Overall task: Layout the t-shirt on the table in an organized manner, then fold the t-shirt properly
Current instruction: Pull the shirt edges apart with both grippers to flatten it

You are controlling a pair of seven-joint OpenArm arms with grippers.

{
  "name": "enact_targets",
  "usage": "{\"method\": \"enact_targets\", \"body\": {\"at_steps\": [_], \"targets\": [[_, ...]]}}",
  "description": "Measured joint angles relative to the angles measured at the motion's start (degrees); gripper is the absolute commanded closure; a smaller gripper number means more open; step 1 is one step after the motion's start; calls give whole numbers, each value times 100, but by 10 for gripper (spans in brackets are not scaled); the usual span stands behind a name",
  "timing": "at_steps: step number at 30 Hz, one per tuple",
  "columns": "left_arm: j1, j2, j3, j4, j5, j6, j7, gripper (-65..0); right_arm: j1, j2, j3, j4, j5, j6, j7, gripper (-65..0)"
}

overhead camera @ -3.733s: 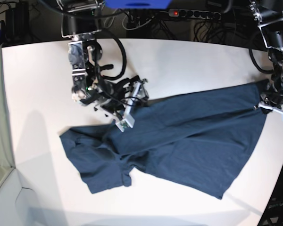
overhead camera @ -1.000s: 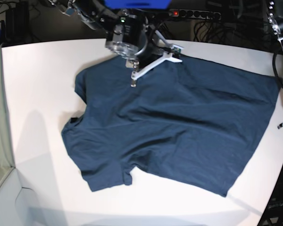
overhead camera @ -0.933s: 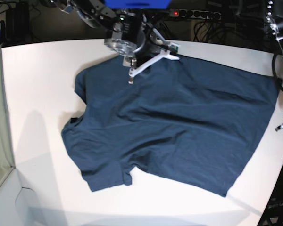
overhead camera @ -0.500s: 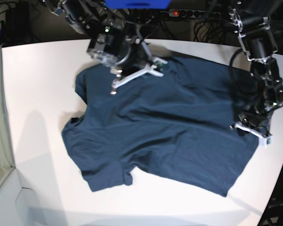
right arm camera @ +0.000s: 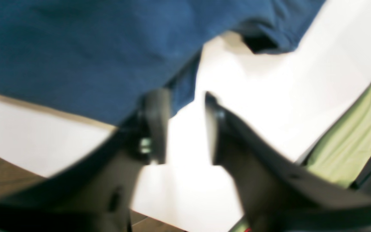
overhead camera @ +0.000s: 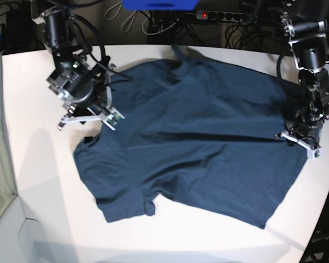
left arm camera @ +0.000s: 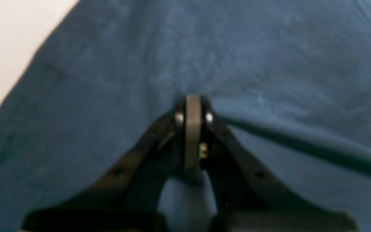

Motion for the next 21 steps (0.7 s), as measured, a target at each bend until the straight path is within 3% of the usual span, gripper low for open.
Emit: {"method": "enact_targets", "body": {"at_steps": [5, 9, 21], "targets": [[0, -87, 2, -107, 0, -2, -153, -4, -284, -61, 153, -85, 72, 20, 243, -395], [2, -157, -2, -114, 22, 17, -98, -4, -63, -251, 387, -647, 24, 22, 424, -396], [15, -240, -33, -138, 39, 37, -72, -4, 402, -326, 903, -1882, 92, 20, 951, -370]]}}
